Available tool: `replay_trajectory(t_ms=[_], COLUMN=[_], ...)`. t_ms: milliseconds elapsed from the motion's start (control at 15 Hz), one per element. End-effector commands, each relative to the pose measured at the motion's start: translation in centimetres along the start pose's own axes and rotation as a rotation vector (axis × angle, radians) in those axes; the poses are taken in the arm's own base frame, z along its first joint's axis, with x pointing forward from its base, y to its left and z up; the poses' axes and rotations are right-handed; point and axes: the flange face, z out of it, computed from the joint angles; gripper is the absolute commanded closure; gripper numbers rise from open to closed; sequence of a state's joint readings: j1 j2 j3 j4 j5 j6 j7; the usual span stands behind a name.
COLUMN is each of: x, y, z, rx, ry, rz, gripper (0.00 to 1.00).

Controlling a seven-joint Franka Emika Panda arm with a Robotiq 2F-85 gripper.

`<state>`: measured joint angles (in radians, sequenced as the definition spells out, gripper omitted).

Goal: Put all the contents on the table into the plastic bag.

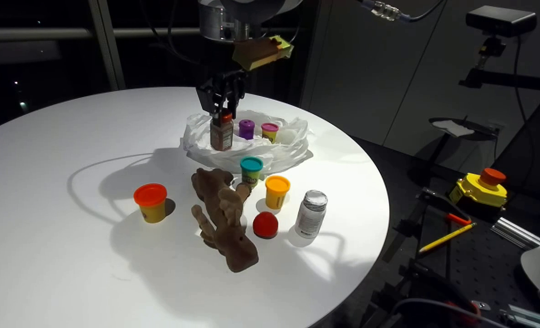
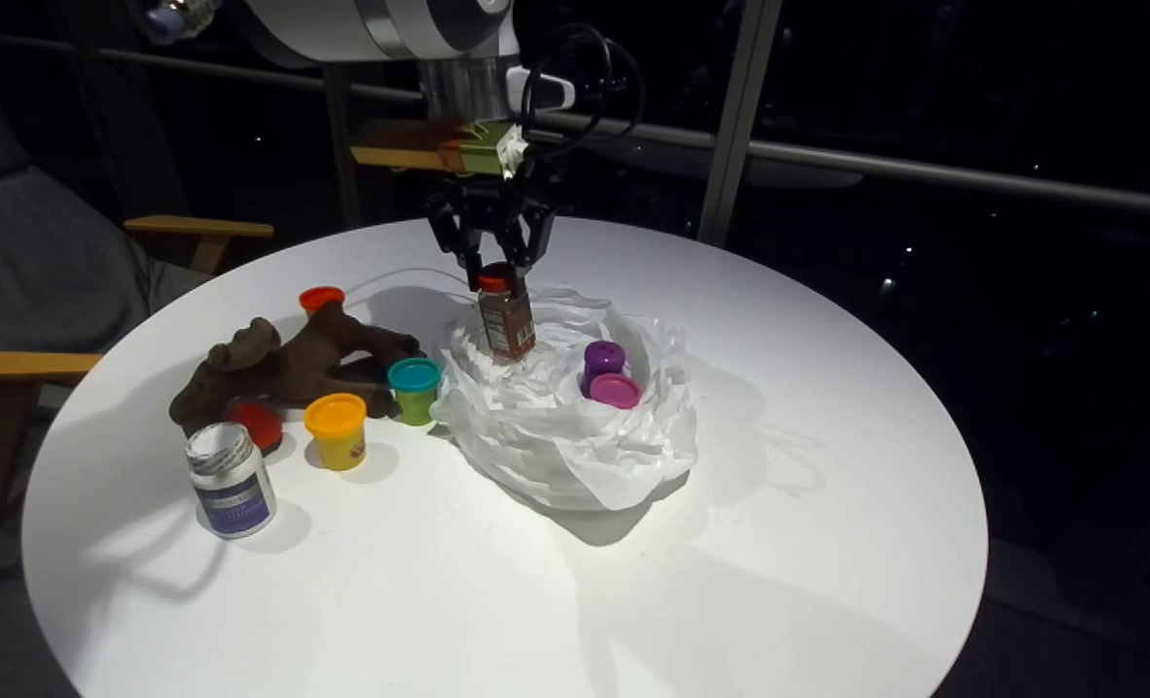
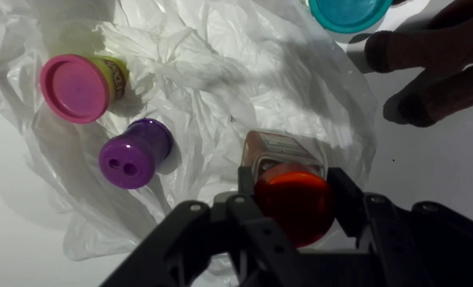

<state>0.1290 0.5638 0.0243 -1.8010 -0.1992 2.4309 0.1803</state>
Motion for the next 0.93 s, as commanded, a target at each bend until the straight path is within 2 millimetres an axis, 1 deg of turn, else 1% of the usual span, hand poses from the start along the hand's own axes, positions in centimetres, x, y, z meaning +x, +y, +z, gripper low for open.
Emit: replay_trajectory(t_ms=[0,133,400,467,533,600,733,800,867], x=[1.8,2.3,2.7,3.0,3.1,3.2,2.8,2.0,1.2], y=[0.3,0.8,1.8,2.0,2.1,2.2,2.7,2.9,3.1], z=[-0.2,0.5,2.7,2.6,2.2,1.8,0.4,-1.0,-2.0], rx=[-0.019,-0.031,-0.025,-0.023,-0.013,-0.008,-0.024,-0.023,-0.027], ry=[0.025,0.023,-0.017,-0.012,-0.015,-0.011,-0.003,-0.009,-0.014], rz=[0.009,0.019,0.019,0.025,0.027,0.032,0.038,0.039,0.048], gripper=[0.76,0.76,0.76,0.76,0.26,0.25,0.12,0.02,0.00])
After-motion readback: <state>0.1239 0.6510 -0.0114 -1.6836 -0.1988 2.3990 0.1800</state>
